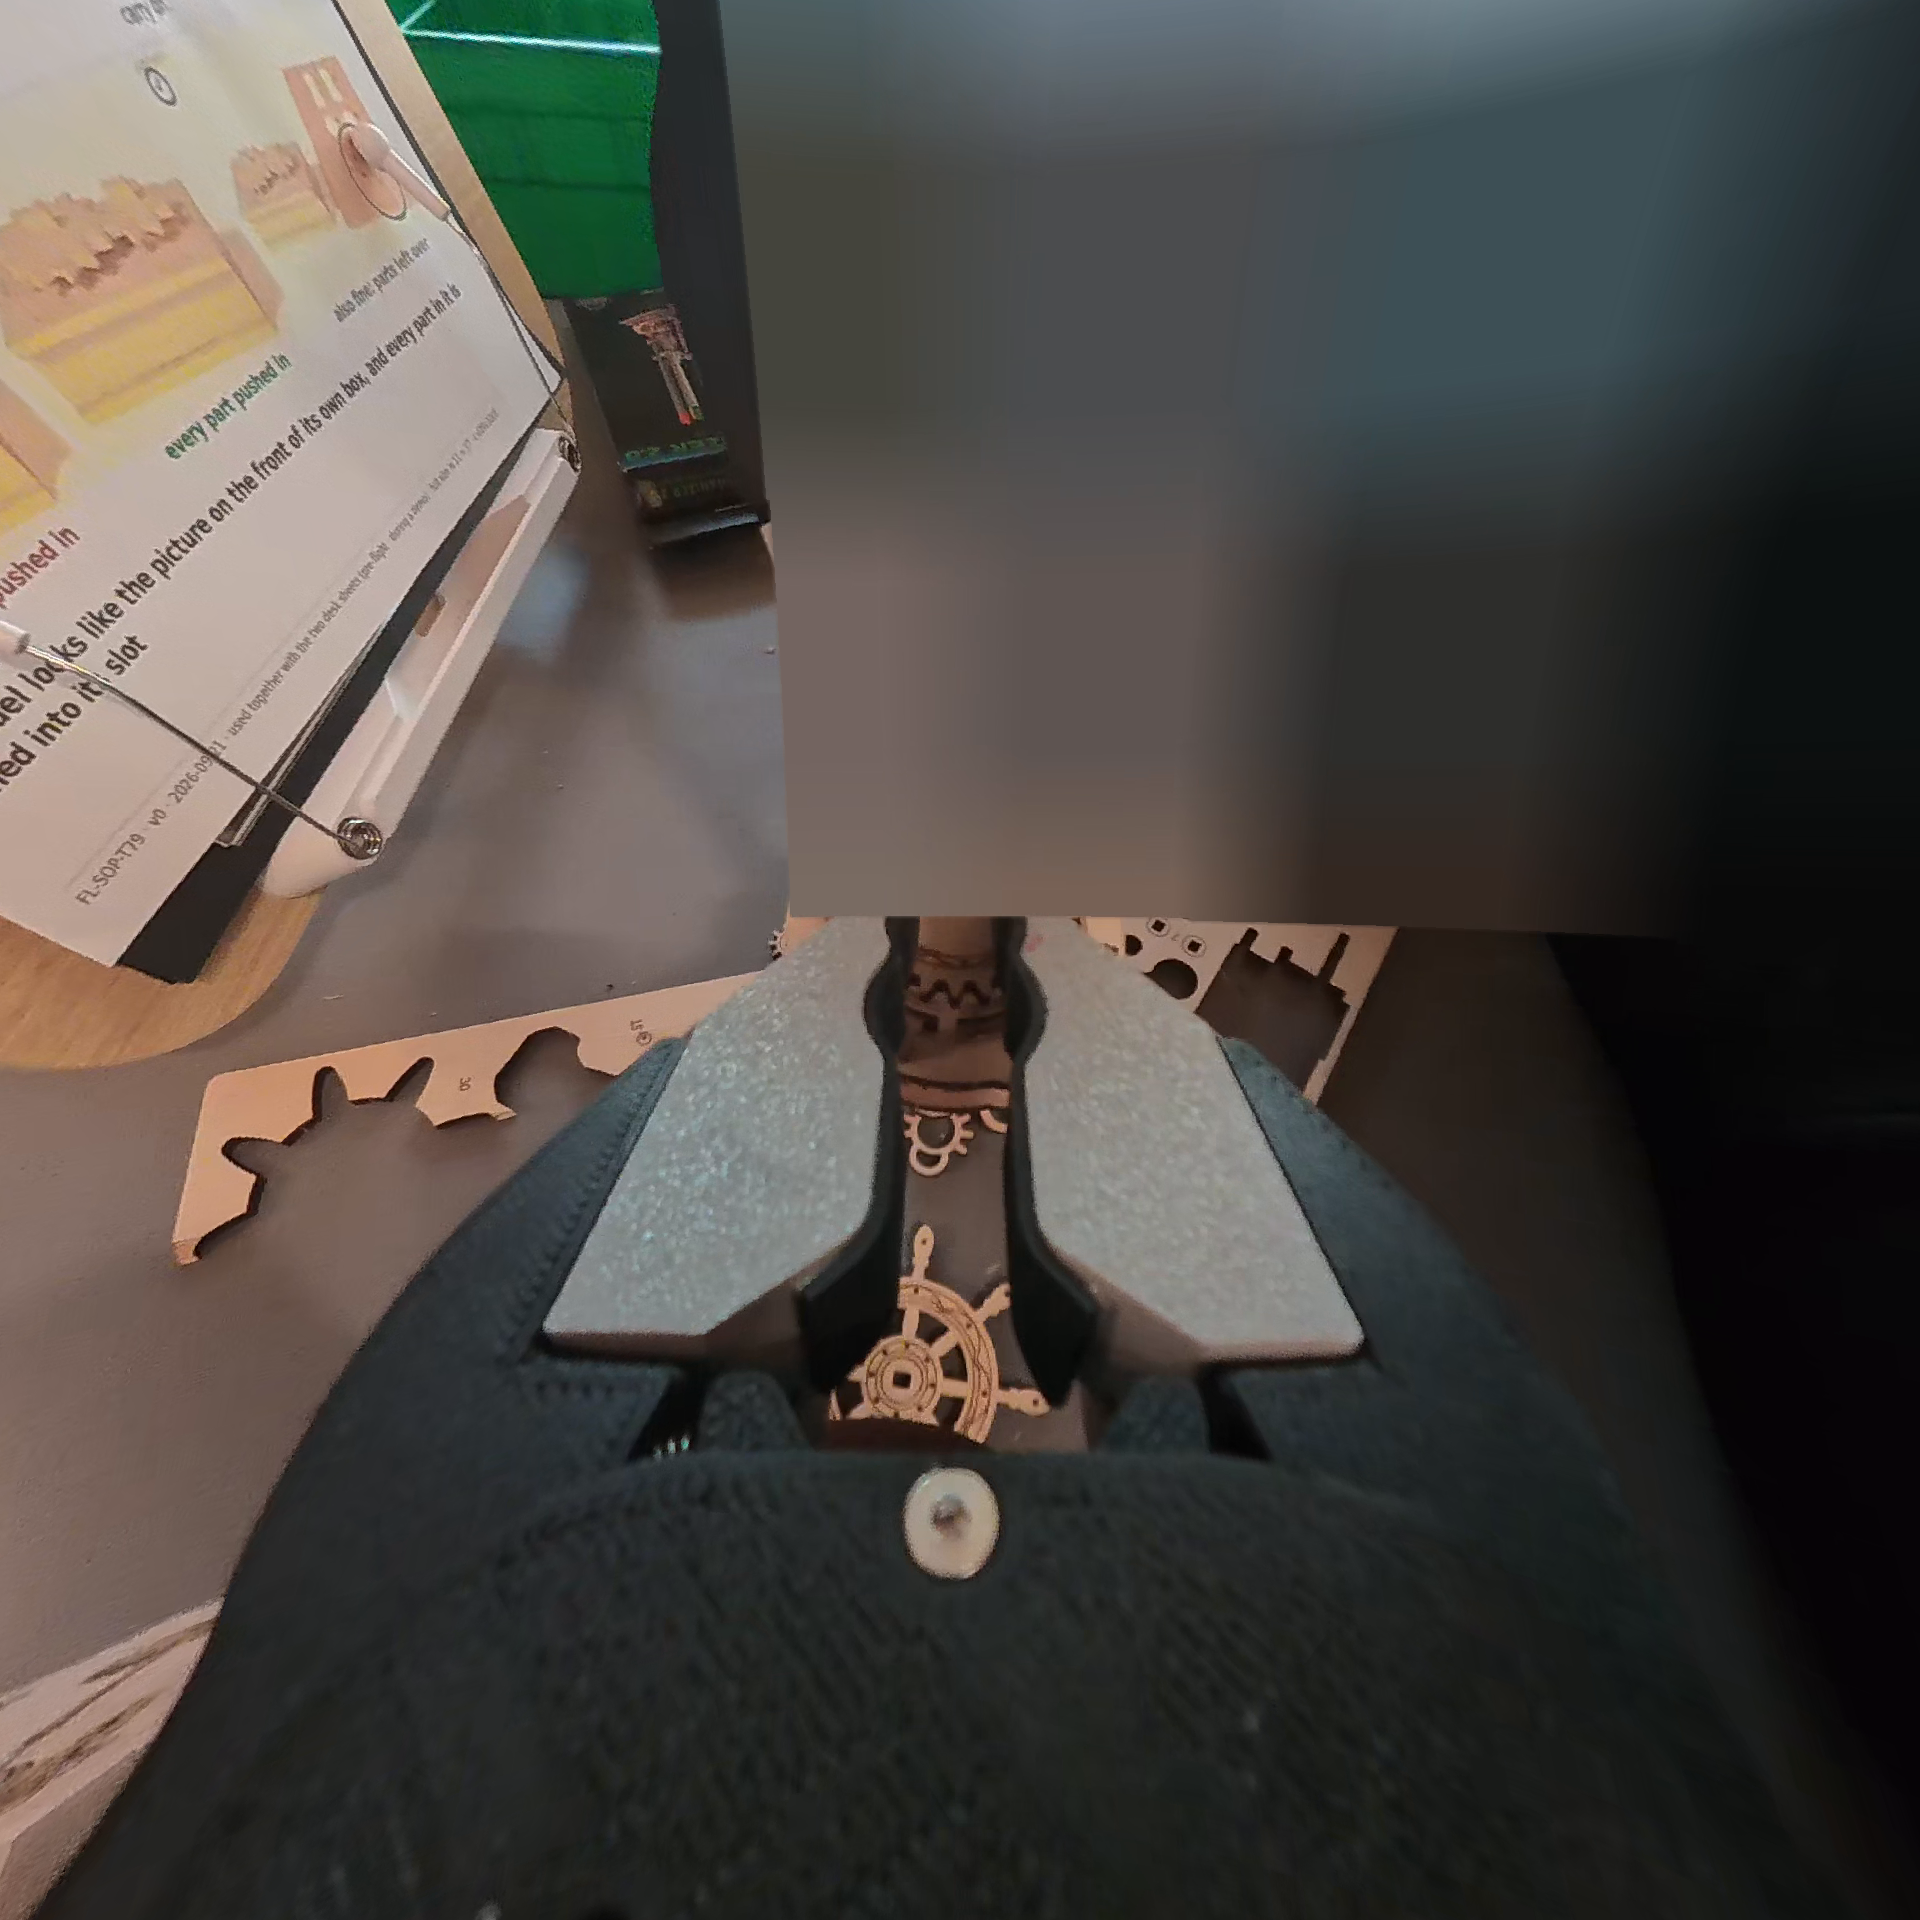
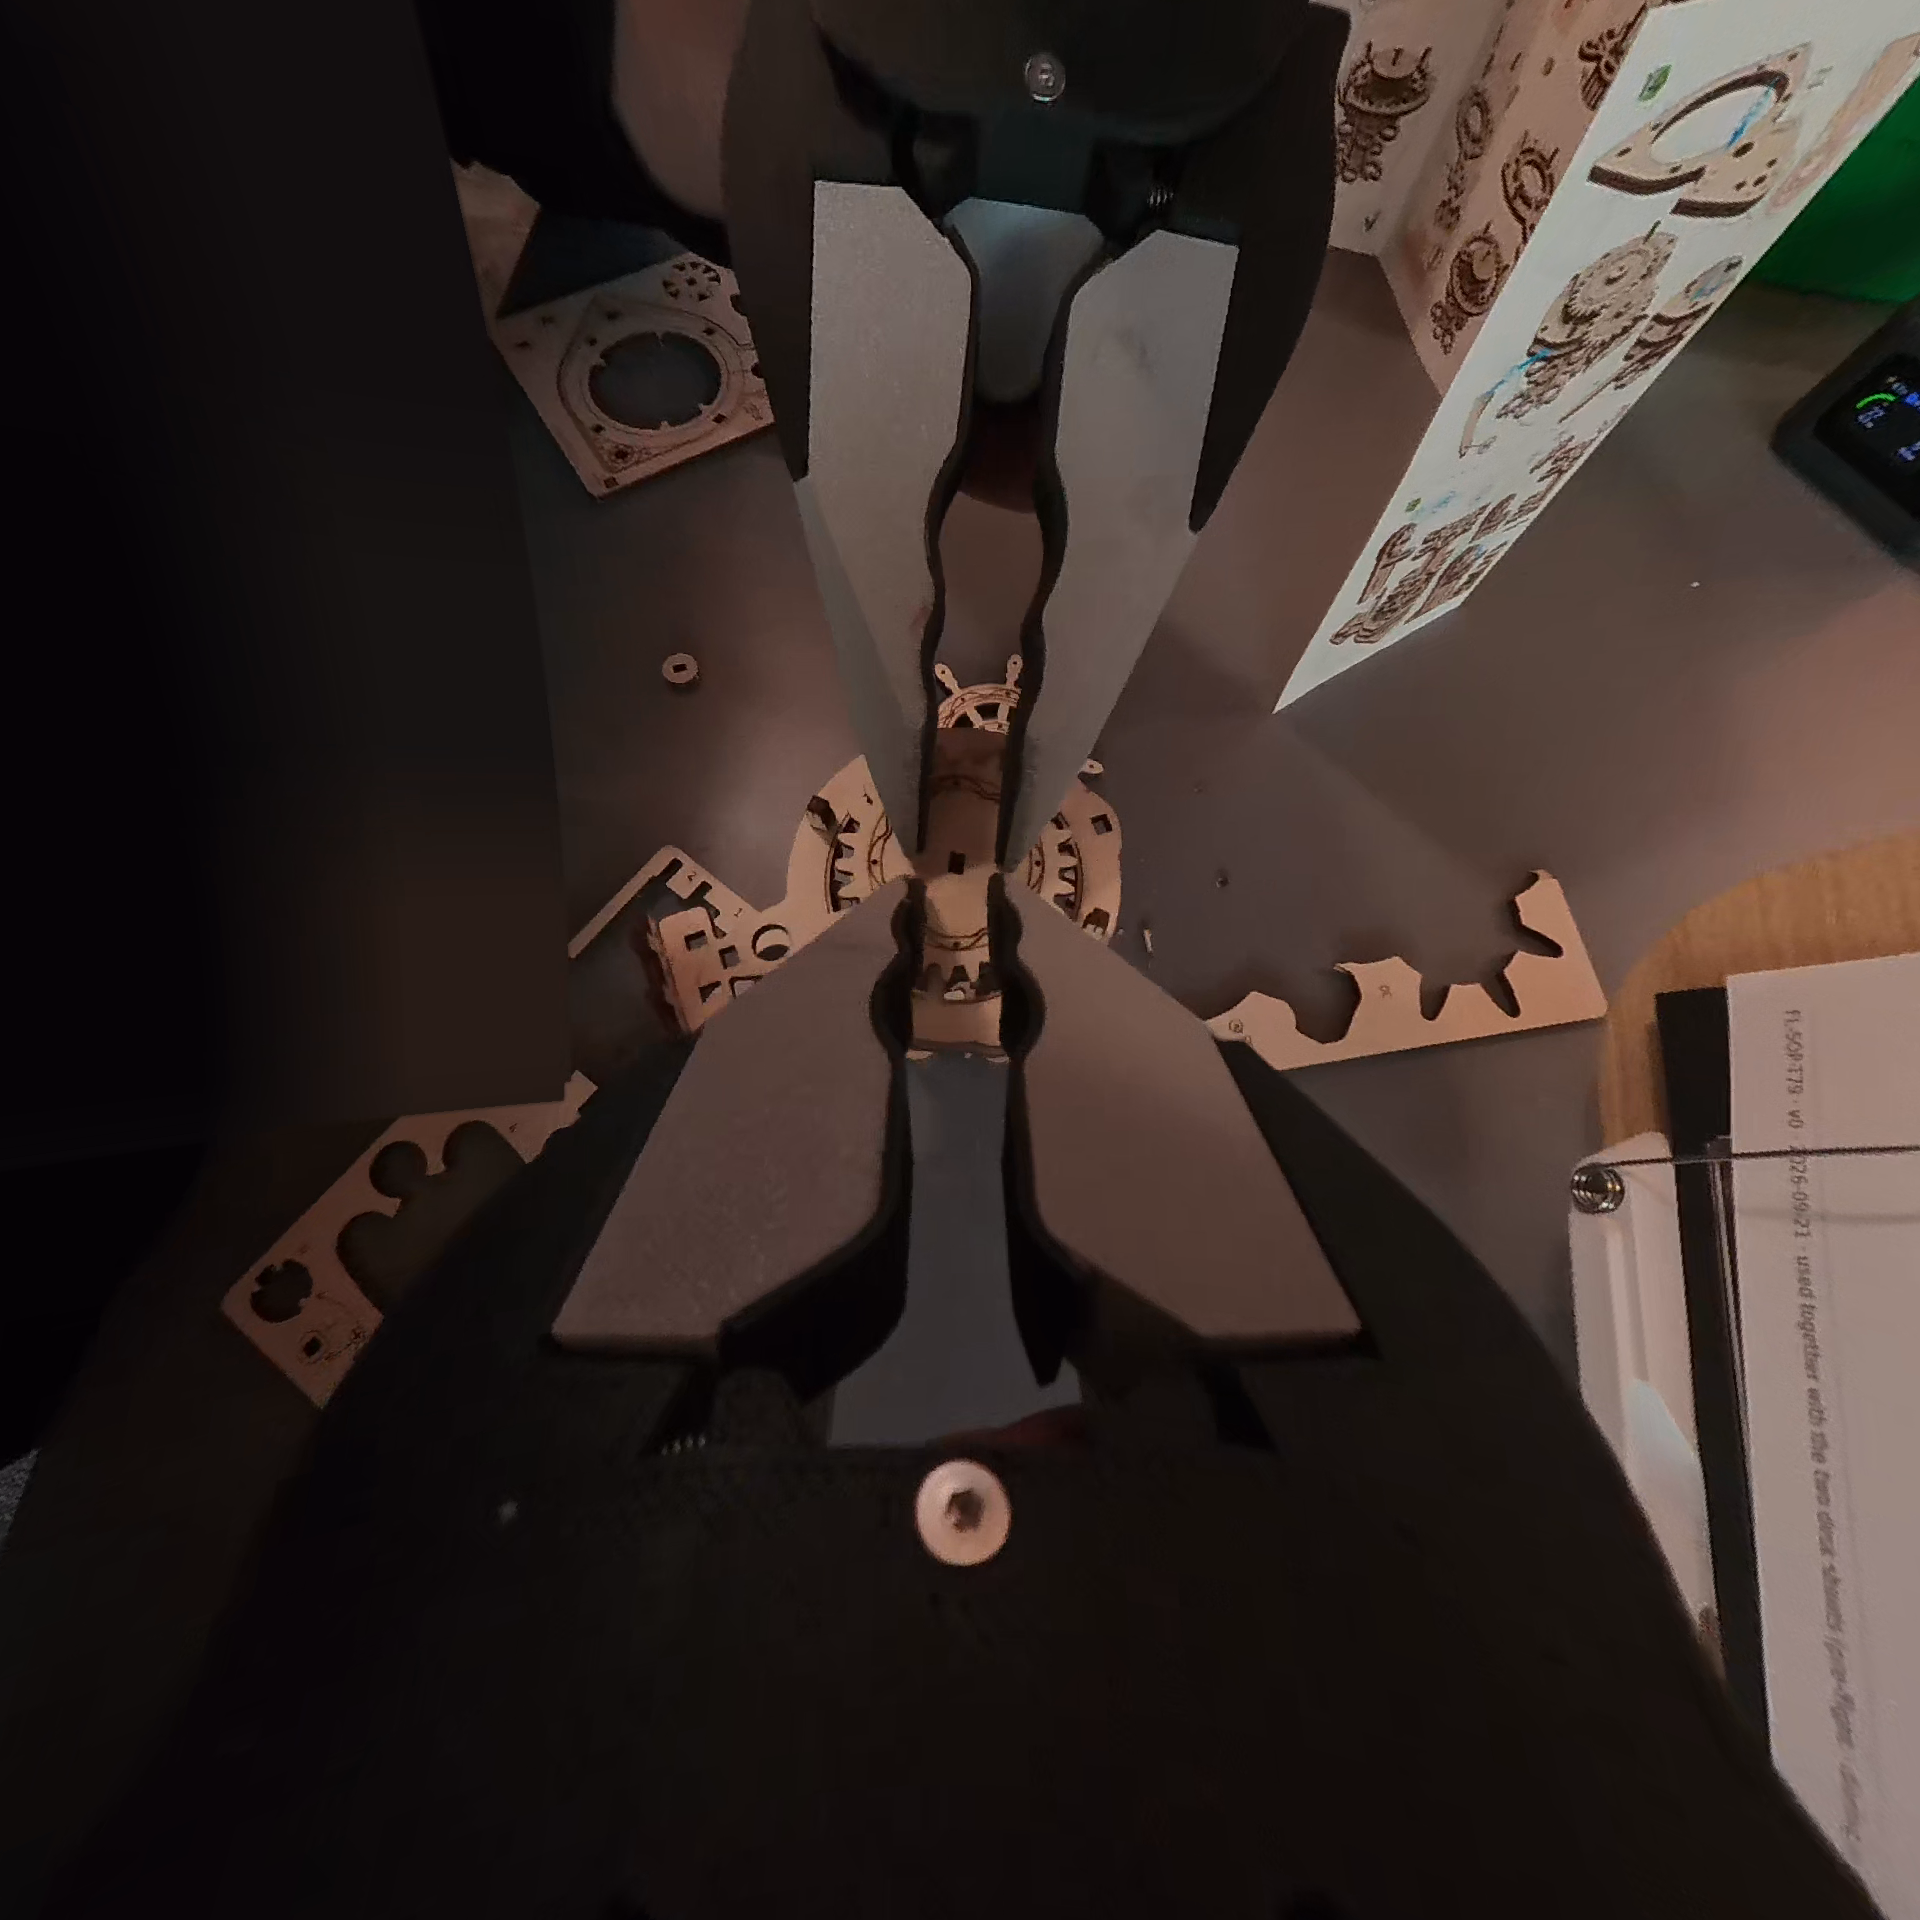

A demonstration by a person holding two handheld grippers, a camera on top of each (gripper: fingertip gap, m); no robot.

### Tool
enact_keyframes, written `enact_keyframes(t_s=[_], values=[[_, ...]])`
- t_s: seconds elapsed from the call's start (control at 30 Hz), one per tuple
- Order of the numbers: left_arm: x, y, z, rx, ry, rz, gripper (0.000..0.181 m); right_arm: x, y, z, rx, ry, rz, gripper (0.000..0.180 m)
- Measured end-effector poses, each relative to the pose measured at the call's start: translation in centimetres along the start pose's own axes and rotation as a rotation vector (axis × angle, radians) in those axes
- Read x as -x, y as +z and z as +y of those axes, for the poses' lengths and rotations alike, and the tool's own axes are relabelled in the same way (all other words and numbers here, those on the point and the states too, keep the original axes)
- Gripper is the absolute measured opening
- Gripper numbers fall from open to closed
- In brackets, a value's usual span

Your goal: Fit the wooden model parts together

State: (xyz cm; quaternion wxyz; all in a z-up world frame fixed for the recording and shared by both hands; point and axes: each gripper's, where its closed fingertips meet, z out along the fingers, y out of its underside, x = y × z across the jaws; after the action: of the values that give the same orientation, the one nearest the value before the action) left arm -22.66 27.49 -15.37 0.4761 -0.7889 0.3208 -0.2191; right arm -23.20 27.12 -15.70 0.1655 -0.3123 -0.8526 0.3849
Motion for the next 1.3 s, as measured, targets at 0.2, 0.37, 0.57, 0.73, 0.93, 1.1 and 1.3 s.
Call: enact_keyframes(t_s=[0.2,0.37,0.57,0.73,0.93,1.1,1.3], values=[[-0.18,0.04,-0.02,-0.005,-0.003,0.017,0.011,-0.01,0.03,0.05,0.014,-0.006,0.009,0.006],[-0.15,-0.68,0.23,0.027,0.032,0.011,0.013,0.21,0.09,0.09,0.03,-0.029,0.014,0.004],[-0.39,-0.53,0.21,0.009,0.01,0.04,0.007,0.02,0.11,0.06,0.025,-0.008,0.016,0.005],[-0.18,-0.41,0.26,0.005,0.013,0.021,0.005,-0.04,0.07,-0.42,0.015,0.022,0.029,0.005],[-0.47,-0.33,0.22,-0.005,-0.007,0.042,0.005,0.15,0.26,-0.41,0.036,0.026,0.053,0.002],[-0.53,-0.38,0.22,0.01,0.007,0.042,0.005,0.19,0.11,-0.3,0.042,0.009,0.074,0.004],[-0.49,-0.38,0.15,0.007,0.002,0.046,0.006,0.31,0.22,-0.11,0.045,-0.011,0.072,0.0]])
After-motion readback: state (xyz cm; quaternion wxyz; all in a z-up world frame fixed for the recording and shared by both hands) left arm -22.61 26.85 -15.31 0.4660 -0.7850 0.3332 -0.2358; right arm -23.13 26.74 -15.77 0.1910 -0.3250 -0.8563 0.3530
